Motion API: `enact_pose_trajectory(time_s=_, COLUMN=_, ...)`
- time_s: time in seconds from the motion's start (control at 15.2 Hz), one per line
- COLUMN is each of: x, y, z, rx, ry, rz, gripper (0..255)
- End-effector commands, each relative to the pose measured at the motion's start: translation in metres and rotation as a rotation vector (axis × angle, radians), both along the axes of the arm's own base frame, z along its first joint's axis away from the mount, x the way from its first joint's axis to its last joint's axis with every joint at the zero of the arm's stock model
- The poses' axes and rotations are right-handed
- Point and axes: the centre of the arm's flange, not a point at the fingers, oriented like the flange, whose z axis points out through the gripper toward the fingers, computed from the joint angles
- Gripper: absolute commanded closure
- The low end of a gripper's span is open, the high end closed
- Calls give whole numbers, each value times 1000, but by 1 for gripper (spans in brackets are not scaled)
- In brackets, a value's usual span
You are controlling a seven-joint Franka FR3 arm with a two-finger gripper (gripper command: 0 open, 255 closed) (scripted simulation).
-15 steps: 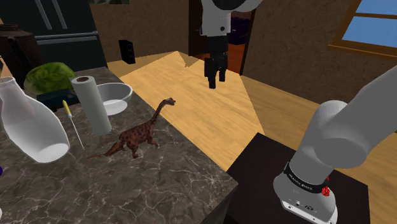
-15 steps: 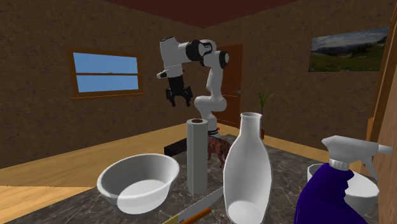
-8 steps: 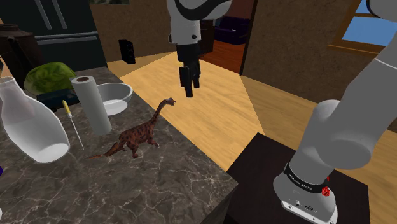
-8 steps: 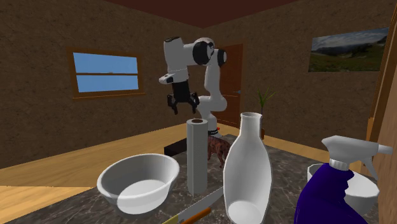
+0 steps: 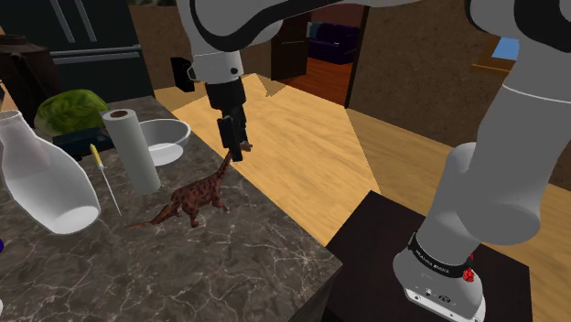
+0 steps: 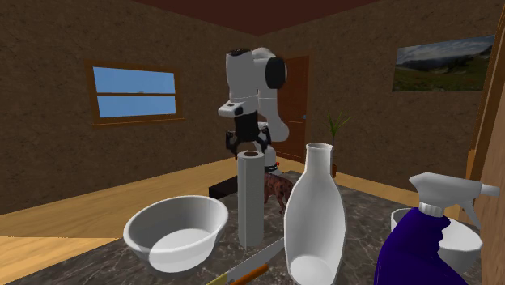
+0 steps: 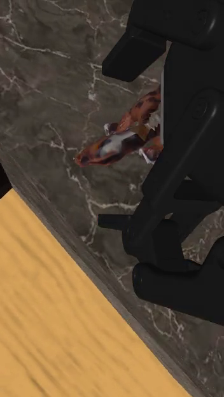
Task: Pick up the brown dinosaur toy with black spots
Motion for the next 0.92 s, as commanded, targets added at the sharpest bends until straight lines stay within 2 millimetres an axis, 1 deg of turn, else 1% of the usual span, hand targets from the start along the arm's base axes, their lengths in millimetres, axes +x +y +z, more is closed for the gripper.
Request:
enact_pose_trajectory(time_s=0.0, x=3, y=28, z=-4, rx=2, ry=-1, rz=72, gripper=0)
enact_pose_trajectory(time_s=0.26, x=4, y=83, z=-15, rx=5, ry=-2, rz=212, gripper=0)
enact_pose_trajectory(time_s=0.33, x=4, y=87, z=-16, rx=5, ry=-2, rz=222, gripper=0)
enact_pose_trajectory(time_s=0.73, x=4, y=87, z=-47, rx=5, ry=-2, rz=222, gripper=0)
enact_pose_trajectory(time_s=0.79, x=4, y=87, z=-56, rx=5, ry=-2, rz=222, gripper=0)
enact_pose_trajectory(time_s=0.86, x=4, y=87, z=-56, rx=5, ry=-2, rz=222, gripper=0)
